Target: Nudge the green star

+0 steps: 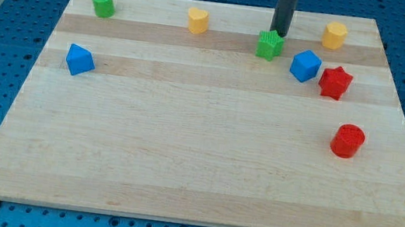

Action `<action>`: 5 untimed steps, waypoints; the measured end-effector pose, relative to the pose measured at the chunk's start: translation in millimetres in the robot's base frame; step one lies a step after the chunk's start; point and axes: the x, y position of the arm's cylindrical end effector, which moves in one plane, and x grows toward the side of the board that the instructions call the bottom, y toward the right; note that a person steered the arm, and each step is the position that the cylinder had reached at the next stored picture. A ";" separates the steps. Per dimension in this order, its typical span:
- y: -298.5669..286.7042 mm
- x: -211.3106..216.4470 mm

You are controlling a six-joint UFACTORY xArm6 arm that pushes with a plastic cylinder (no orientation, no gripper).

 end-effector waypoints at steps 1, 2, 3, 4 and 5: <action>0.0 0.0; -0.7 0.0; -1.3 0.0; -1.8 0.0; -4.2 0.0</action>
